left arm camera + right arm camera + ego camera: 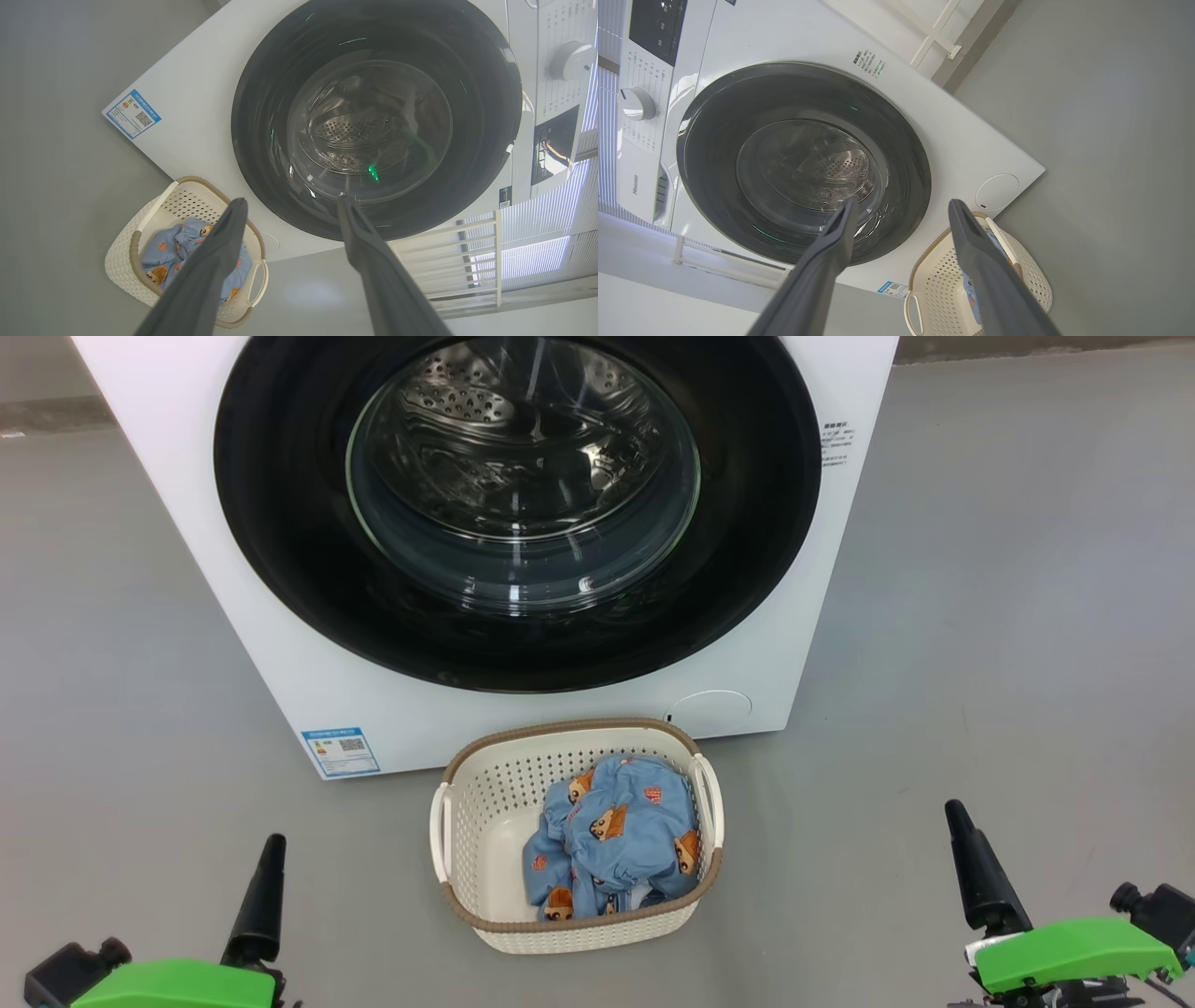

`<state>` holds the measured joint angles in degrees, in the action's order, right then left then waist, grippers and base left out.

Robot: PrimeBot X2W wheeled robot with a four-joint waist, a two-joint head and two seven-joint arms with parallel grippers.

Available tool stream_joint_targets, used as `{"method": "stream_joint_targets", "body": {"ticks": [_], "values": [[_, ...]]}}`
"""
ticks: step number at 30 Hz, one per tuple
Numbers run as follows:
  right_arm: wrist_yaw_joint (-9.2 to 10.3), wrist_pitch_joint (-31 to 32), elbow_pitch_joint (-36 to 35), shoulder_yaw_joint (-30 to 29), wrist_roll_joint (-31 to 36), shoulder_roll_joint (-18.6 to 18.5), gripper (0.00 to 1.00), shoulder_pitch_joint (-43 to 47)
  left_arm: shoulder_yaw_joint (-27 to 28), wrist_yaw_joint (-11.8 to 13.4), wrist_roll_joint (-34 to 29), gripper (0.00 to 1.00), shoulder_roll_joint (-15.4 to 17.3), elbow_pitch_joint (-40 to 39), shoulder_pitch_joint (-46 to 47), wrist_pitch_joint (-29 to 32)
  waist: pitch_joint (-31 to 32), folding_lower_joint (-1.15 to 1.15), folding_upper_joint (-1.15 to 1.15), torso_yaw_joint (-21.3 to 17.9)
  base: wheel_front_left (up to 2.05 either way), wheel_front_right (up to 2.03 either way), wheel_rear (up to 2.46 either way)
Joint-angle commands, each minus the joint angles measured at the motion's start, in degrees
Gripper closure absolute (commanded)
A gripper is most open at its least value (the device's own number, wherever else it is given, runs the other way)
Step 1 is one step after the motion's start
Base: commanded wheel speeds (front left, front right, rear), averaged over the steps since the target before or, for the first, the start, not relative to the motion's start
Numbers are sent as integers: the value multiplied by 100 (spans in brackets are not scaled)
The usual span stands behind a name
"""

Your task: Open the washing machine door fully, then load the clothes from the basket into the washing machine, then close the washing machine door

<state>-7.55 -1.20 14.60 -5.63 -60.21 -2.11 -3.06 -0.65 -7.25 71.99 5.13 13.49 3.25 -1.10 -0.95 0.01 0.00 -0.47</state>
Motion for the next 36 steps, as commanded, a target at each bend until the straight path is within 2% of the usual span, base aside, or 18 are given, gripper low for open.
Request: {"method": "stream_joint_targets", "body": {"ticks": [1,8,16,36], "values": [[2,-83,-199,78,259,-57,0,-289,59,-13,-171,0,155,-186,280,-83,-3,-1,0,-2,0,0,0],[3,-184,-159,83,786,-44,0,-304,-21,-14,-538,0,251,-227,312,-185,-17,-1,0,-9,0,0,0],[3,-335,-75,127,1597,-33,0,-380,-90,-15,-1251,0,347,-295,338,-337,-31,-1,0,-7,0,0,0],[4,-670,-193,52,3065,-37,0,-481,-143,-18,-2344,0,541,-460,319,-674,-89,-1,0,39,0,0,0]]}}
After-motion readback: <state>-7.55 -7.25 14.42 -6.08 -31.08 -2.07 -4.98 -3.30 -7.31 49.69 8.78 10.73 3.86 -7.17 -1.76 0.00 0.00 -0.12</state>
